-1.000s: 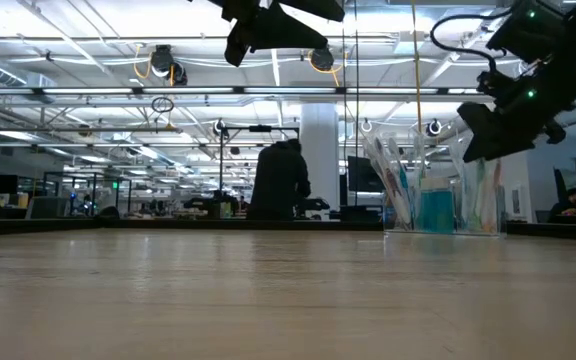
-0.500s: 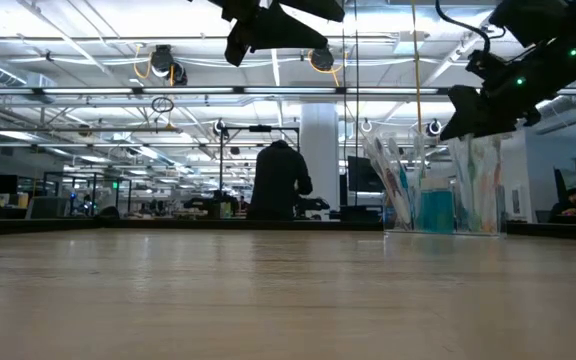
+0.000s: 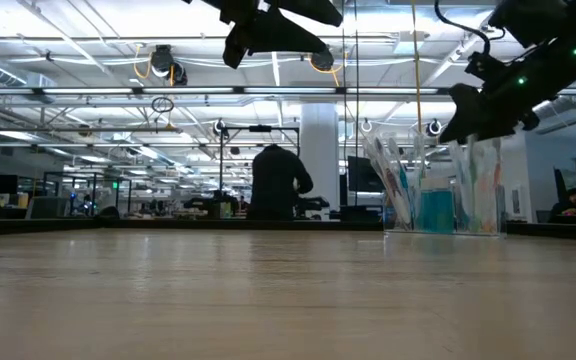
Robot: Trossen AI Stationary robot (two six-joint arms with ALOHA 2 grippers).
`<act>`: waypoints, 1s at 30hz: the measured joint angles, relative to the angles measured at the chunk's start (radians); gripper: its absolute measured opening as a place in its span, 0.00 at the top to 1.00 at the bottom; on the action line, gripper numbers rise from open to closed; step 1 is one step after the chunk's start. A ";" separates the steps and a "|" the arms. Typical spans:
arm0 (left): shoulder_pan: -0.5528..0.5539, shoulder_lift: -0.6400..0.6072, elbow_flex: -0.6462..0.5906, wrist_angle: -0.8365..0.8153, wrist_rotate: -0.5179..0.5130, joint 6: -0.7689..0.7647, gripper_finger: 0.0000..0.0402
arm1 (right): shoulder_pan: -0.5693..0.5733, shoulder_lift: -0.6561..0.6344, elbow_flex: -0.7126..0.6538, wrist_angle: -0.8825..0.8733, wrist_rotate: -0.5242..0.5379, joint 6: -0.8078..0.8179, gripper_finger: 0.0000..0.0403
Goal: Pick & Place toothbrushing station
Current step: Put the green toothbrush into the transparent organizer, then return to Home Position
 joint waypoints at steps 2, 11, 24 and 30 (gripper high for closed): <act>0.000 0.000 0.000 0.000 0.000 0.000 0.54 | 0.000 -0.003 0.011 0.004 0.041 0.008 0.41; 0.000 0.000 0.000 -0.005 0.000 0.004 0.54 | 0.000 -0.074 0.018 -0.007 0.033 0.024 0.46; 0.000 0.000 0.000 -0.007 0.000 0.004 0.54 | 0.000 -0.195 0.018 -0.008 -0.021 0.000 0.59; 0.000 0.000 0.000 -0.007 0.000 0.005 0.54 | 0.000 -0.194 0.018 0.027 0.011 -0.069 0.72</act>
